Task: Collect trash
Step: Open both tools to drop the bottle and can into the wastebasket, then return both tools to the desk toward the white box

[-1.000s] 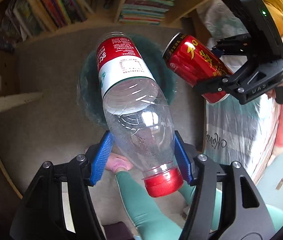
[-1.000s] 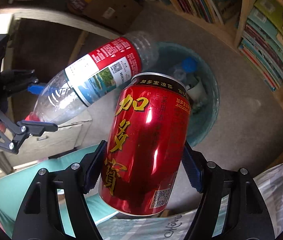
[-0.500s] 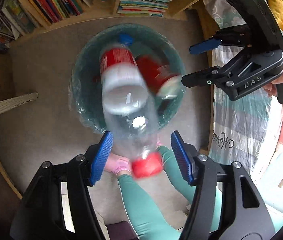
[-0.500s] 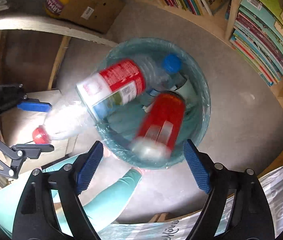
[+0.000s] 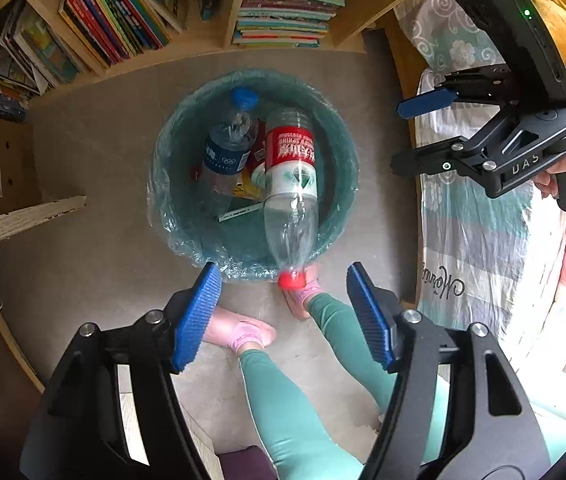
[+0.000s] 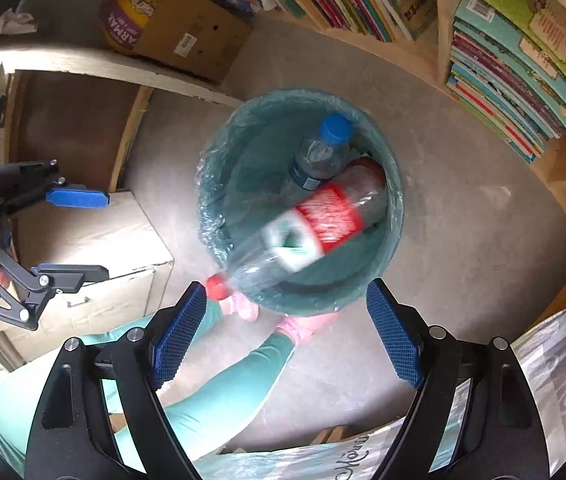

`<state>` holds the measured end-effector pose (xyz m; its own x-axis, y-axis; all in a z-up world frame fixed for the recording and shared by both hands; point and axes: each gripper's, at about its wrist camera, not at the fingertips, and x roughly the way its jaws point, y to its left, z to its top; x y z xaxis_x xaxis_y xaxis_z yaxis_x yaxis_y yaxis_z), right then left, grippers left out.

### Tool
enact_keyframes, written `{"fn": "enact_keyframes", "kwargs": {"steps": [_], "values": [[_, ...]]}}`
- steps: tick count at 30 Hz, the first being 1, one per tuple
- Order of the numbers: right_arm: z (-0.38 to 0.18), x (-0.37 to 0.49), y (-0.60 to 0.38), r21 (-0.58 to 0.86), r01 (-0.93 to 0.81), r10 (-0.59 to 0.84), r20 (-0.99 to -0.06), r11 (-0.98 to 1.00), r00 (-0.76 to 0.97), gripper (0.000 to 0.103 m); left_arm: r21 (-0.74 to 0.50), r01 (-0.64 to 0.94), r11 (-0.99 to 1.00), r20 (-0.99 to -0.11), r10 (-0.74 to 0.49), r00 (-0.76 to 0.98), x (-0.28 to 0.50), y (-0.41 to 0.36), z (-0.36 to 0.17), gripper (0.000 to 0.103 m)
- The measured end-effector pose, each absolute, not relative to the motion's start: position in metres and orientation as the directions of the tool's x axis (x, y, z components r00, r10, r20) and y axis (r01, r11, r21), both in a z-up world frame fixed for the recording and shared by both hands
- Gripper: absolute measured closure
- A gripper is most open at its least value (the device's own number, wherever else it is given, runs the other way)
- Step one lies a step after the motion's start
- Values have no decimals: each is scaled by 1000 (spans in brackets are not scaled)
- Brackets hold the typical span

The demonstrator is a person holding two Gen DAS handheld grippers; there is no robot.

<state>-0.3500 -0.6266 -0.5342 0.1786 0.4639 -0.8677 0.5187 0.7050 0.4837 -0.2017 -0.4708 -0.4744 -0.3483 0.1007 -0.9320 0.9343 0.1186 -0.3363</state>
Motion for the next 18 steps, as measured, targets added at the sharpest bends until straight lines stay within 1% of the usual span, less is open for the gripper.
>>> {"fn": "enact_keyframes", "kwargs": {"steps": [10, 12, 13, 18], "values": [[-483, -365, -621, 490, 503, 448, -868, 712, 212, 21, -346, 932, 106, -934, 53, -353, -205, -468, -424, 40], [-468, -368, -620, 488, 496, 441, -871, 718, 219, 21, -343, 934, 99, -936, 44, -348, -206, -467, -411, 37], [-462, -369, -620, 490, 496, 440, -870, 717, 223, 21, -343, 934, 99, -937, 35, -347, -207, -467, -402, 36], [-417, -373, -618, 501, 487, 436, -865, 716, 249, 21, -337, 936, 104, -941, -12, -337, -206, -467, -352, 35]]}}
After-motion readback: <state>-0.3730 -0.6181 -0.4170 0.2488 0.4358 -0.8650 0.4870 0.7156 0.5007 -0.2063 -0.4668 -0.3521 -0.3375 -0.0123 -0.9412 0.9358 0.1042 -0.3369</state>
